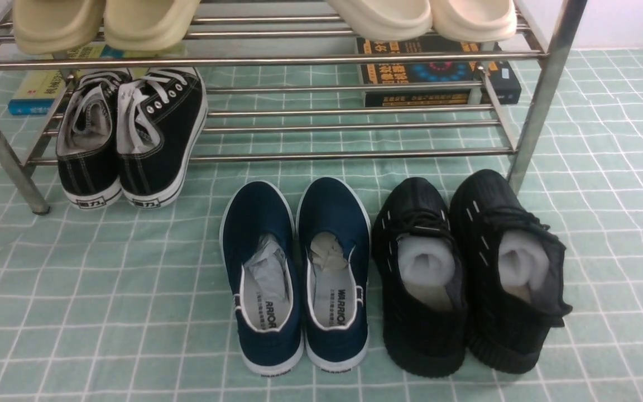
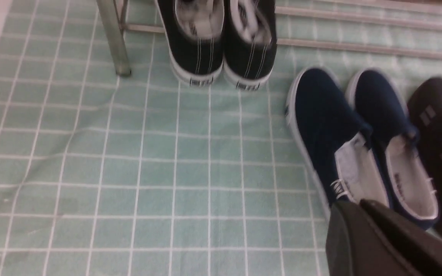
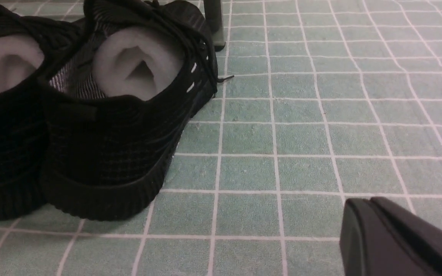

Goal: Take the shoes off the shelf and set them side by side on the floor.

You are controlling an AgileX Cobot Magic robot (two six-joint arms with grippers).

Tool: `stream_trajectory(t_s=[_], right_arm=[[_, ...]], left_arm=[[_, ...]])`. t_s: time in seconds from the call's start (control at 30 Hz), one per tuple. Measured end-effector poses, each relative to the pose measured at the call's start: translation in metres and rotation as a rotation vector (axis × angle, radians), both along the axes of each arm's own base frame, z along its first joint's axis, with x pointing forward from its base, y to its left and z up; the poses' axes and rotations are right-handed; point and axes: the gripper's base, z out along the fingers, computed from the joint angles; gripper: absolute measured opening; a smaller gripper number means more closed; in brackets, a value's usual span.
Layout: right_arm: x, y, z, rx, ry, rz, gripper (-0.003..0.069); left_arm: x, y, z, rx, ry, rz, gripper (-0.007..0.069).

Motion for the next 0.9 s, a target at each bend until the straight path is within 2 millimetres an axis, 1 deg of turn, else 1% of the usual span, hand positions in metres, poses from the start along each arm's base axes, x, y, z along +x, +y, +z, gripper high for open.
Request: stream_trajectory(t_s=[0.03,0.1,0.13,0.17,0.23,0.27,0.3,0.33,0.37,0.4,0.43,0.47,0.5,0.53,0.6,0.63,0.67,0.77,0.9], right_arm=[[0.0,0.0,0.0,0.0,0.0,0.001,0.0022],[0.0,0.0,0.0,0.0,0.0,0.001,0.0026],[0.0,0.0,0.0,0.0,0.0,0.001,0.0026],[0.0,0.0,0.0,0.0,0.0,0.001,0.0027],[0.0,0.0,0.0,0.0,0.0,0.001,0.003],[0.0,0.0,0.0,0.0,0.0,0.001,0.0031],[0.0,0.0,0.0,0.0,0.0,0.001,0.0032],[0.0,0.0,0.0,0.0,0.0,0.001,0.0036],[0.0,0.0,0.0,0.0,0.0,0.001,0.0036],[0.0,0.0,0.0,0.0,0.0,0.001,0.0038],[0.0,0.0,0.0,0.0,0.0,0.001,0.0039],[0.0,0.0,0.0,0.0,0.0,0.001,0.0039],[0.0,0.0,0.0,0.0,0.0,0.001,0.0039],[0.0,0.0,0.0,0.0,0.0,0.001,0.0039],[0.0,0.0,0.0,0.0,0.0,0.001,0.0041],[0.0,0.0,0.0,0.0,0.0,0.001,0.0041],[0.0,0.0,0.0,0.0,0.0,0.001,0.0041],[0.0,0.0,0.0,0.0,0.0,0.001,0.0046],[0.0,0.0,0.0,0.0,0.0,0.001,0.0051]], left_arm=[[-0.012,0.006,0.0,-0.015,-0.034,-0.002,0.004],[-0.034,0.017,-0.006,-0.033,-0.088,-0.009,0.004],[-0.035,0.017,-0.008,-0.033,-0.088,-0.011,0.004],[-0.048,0.023,-0.019,-0.039,-0.111,-0.013,0.004],[-0.065,0.032,-0.042,-0.051,-0.134,-0.006,0.004],[-0.064,0.032,-0.044,-0.048,-0.126,-0.006,0.004],[-0.069,0.034,-0.054,-0.063,-0.135,0.001,0.004],[-0.069,0.034,-0.073,-0.088,-0.146,0.008,0.0043],[-0.07,0.035,-0.074,-0.103,-0.165,0.008,0.0043],[-0.065,0.031,-0.089,-0.133,-0.208,0.0,0.0043],[-0.062,0.029,-0.093,-0.151,-0.248,-0.012,0.0044],[-0.06,0.028,-0.097,-0.153,-0.25,-0.014,0.0045],[-0.053,0.023,-0.105,-0.166,-0.298,-0.034,0.0048],[-0.05,0.021,-0.107,-0.169,-0.308,-0.041,0.0048],[-0.035,0.01,-0.121,-0.178,-0.371,-0.083,0.0052],[-0.034,0.009,-0.121,-0.183,-0.385,-0.089,0.0052],[-0.027,0.004,-0.131,-0.183,-0.397,-0.107,0.0052],[-0.018,-0.002,-0.148,-0.168,-0.394,-0.127,0.0054],[-0.009,-0.006,-0.176,-0.113,-0.321,-0.127,0.0057]])
